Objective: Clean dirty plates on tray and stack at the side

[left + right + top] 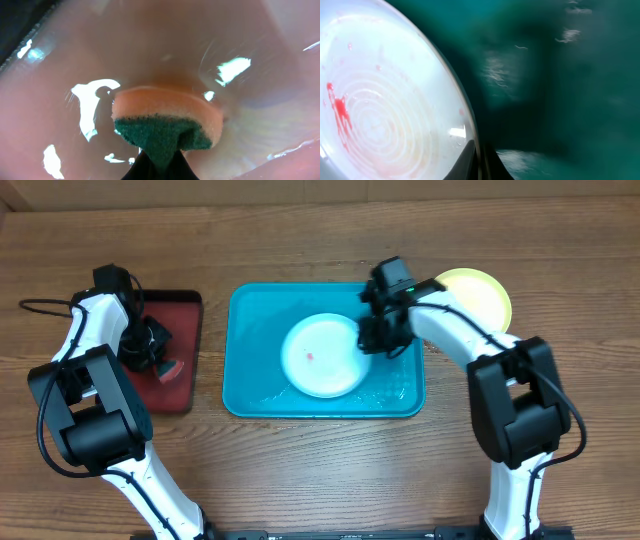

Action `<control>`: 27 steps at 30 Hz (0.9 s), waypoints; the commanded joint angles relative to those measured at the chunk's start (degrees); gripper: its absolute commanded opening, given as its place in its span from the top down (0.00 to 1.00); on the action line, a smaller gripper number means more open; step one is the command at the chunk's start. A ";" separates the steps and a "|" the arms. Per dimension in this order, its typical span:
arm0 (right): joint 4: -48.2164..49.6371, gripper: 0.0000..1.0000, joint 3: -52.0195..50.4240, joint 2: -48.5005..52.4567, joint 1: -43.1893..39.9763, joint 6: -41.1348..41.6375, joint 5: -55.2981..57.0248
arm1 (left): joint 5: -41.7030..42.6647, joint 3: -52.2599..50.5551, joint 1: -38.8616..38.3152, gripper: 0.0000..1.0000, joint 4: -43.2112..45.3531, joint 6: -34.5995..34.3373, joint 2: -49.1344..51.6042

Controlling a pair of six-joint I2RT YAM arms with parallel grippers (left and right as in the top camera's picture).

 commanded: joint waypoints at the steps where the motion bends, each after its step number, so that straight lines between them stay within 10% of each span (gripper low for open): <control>1: 1.46 0.96 -0.39 0.13 3.28 6.67 1.42 | 2.10 -0.90 -0.13 0.92 1.81 1.60 0.13; 16: 3.39 0.91 -0.39 0.13 4.94 7.48 4.33 | 2.10 10.05 -0.11 0.96 -8.35 3.72 -0.39; 27: 3.91 0.91 -0.39 0.13 4.94 7.45 4.35 | 1.49 1.29 -0.11 0.96 0.17 3.69 -0.09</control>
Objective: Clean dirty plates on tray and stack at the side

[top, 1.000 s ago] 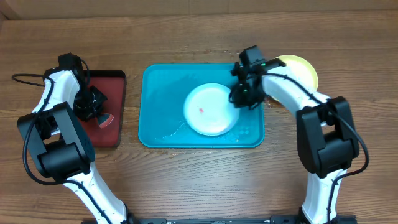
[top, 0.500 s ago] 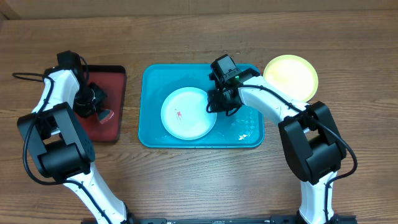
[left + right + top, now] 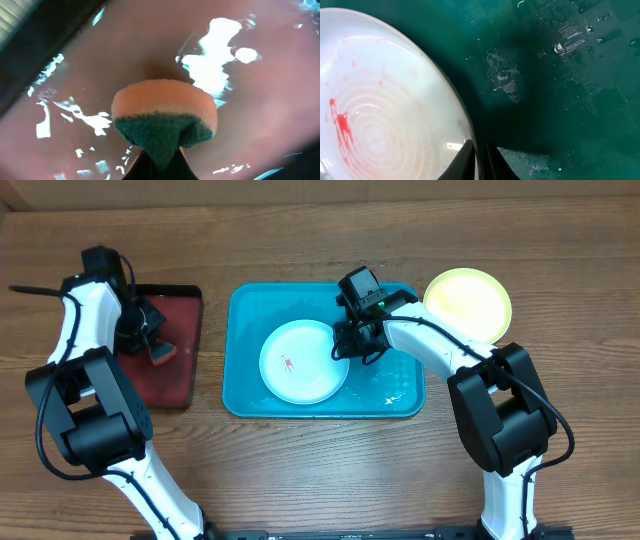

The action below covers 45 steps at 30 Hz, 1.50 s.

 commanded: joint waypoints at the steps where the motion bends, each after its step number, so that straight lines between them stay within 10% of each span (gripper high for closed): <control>1: 0.68 0.91 -0.39 0.13 -0.31 0.46 0.61 | 0.07 -4.70 -0.11 0.96 2.08 1.07 -0.11; 20: 4.66 0.96 -0.39 0.13 -0.24 2.58 0.59 | 0.46 20.39 -0.94 0.96 -22.73 0.96 -1.09; 45: 7.21 0.96 -4.59 0.13 0.13 1.55 0.57 | 10.71 20.22 -26.29 0.96 -22.97 8.41 -0.74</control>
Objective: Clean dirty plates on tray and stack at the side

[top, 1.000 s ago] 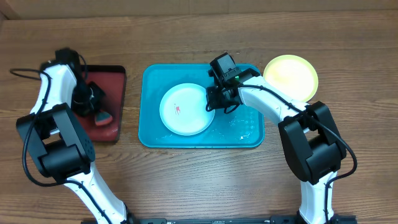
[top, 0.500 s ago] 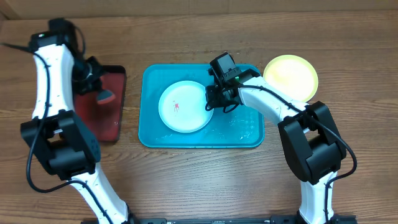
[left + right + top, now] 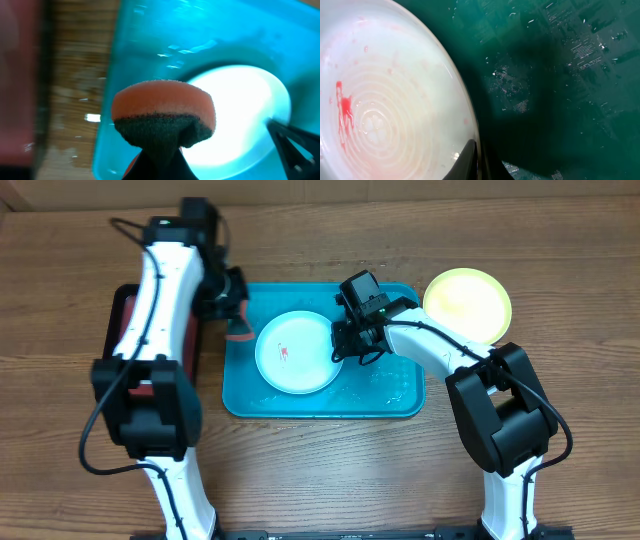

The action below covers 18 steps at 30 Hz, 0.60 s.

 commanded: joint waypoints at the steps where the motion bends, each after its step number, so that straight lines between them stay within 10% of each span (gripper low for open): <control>1: -0.31 0.96 -1.22 0.17 0.04 -0.33 1.27 | 1.05 0.17 -4.59 0.96 1.33 0.42 -0.42; 18: -0.35 0.96 -1.22 0.17 -0.02 -0.13 1.29 | 0.87 -17.88 -16.74 0.96 20.44 -13.97 -0.42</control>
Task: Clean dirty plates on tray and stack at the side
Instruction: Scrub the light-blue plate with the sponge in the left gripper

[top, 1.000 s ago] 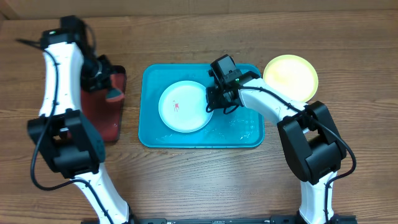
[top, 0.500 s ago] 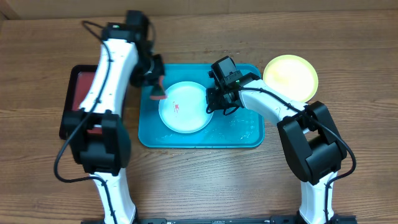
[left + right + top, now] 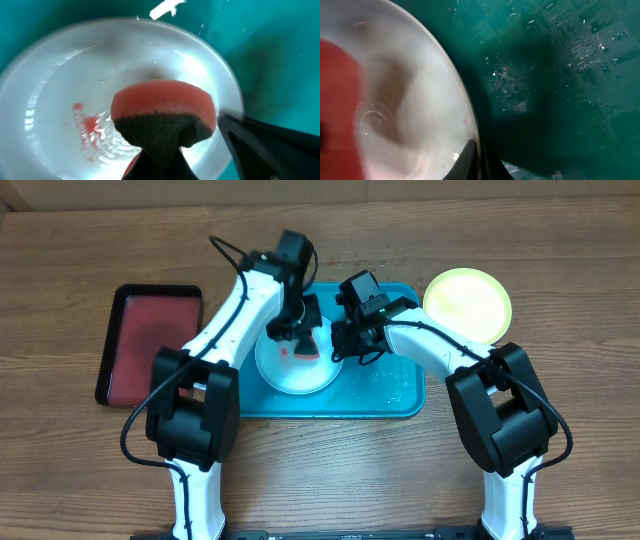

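A white plate [image 3: 290, 370] with a red smear [image 3: 85, 122] lies in the wet teal tray [image 3: 400, 395]. My left gripper [image 3: 300, 340] is shut on an orange sponge [image 3: 162, 107] with a dark green scouring side, held over the plate's middle. My right gripper [image 3: 342, 345] is shut on the plate's right rim [image 3: 470, 135]. In the right wrist view the sponge shows as a red blur [image 3: 340, 105] at the left over the plate. A clean yellow plate [image 3: 468, 300] sits on the table to the right of the tray.
A dark red tray [image 3: 145, 345] holding liquid lies at the far left on the wooden table [image 3: 320, 470]. The teal tray's floor [image 3: 560, 75] right of the plate is wet with droplets.
My left gripper has gone with the sponge from the teal tray's left edge to over the white plate's middle. The right gripper and the plate have stayed put.
The left gripper first held the sponge in the red tray's liquid while the right held the white plate's rim at the tray's middle. The plate then lay further left. Later the sponge was at the teal tray's left edge, now over the plate.
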Action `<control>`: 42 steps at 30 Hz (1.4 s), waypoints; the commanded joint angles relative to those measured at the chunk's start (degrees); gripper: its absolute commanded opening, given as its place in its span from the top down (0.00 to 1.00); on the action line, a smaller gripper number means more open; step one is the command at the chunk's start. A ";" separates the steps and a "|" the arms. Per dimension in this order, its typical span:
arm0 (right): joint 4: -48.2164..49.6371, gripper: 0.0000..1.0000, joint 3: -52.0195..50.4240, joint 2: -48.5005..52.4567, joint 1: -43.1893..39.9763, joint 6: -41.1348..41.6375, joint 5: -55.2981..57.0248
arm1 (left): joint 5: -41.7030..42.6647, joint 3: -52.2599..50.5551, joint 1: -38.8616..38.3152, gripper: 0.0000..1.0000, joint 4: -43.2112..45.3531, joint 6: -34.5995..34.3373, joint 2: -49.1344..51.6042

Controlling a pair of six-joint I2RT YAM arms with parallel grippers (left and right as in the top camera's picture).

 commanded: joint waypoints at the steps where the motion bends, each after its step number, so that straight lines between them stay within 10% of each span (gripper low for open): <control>1: -0.42 0.96 -1.22 0.17 -0.02 -0.15 1.27 | 0.42 -4.46 -1.18 0.96 3.15 -3.65 -0.42; 19: -0.39 0.96 -1.22 0.17 -0.07 -0.20 1.29 | -26.82 -7.56 0.66 0.96 3.32 6.10 -0.46; 31: 0.04 0.96 -1.22 0.17 -0.07 -0.37 1.90 | -1.84 -4.57 0.44 0.96 9.64 -0.74 -0.44; 42: 0.00 0.96 -1.22 0.17 -0.07 -0.39 1.90 | -6.95 -8.39 -1.40 0.96 9.68 -4.66 -0.44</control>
